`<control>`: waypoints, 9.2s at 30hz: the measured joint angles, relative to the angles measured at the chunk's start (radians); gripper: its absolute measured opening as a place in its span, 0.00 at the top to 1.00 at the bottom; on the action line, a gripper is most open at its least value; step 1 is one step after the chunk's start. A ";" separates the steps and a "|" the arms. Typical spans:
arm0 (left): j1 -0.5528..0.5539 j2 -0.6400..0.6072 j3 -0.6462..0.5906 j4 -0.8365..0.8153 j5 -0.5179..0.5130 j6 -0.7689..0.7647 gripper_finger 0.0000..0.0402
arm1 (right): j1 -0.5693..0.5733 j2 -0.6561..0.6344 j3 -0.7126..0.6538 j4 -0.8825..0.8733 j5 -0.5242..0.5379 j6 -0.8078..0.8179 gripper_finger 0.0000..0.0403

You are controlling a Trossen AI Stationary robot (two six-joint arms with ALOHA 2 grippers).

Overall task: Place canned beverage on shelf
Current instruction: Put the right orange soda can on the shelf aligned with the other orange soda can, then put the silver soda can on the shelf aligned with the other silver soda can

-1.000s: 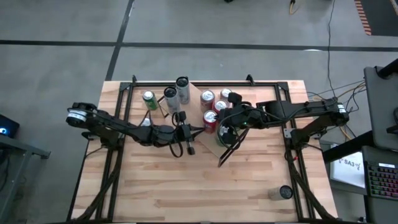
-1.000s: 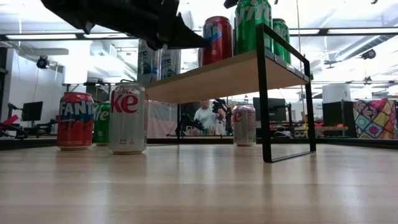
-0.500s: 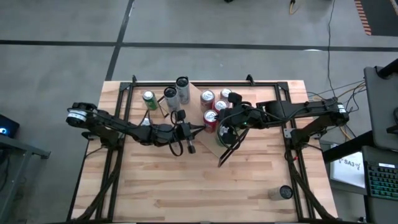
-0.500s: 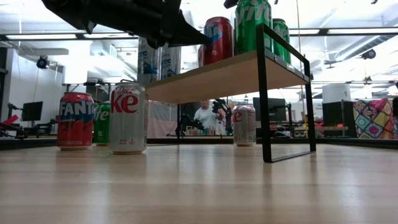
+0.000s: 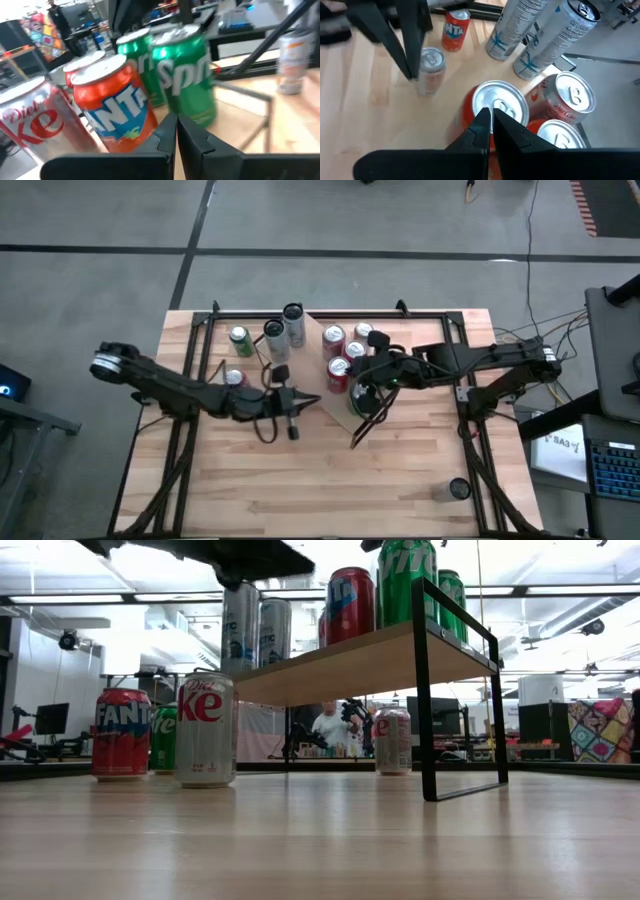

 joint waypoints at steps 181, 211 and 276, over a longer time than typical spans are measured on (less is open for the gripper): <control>-0.209 0.247 -0.229 -0.302 -0.672 -0.847 0.26 | 0.599 0.013 -0.016 -0.179 0.237 0.475 0.98; -0.332 -0.053 0.098 -0.334 0.062 -0.152 0.25 | 0.511 0.029 -0.014 0.151 0.107 0.173 0.98; -0.295 0.023 0.180 -0.159 -0.237 0.019 0.25 | 0.335 0.192 0.009 0.473 0.167 0.039 0.09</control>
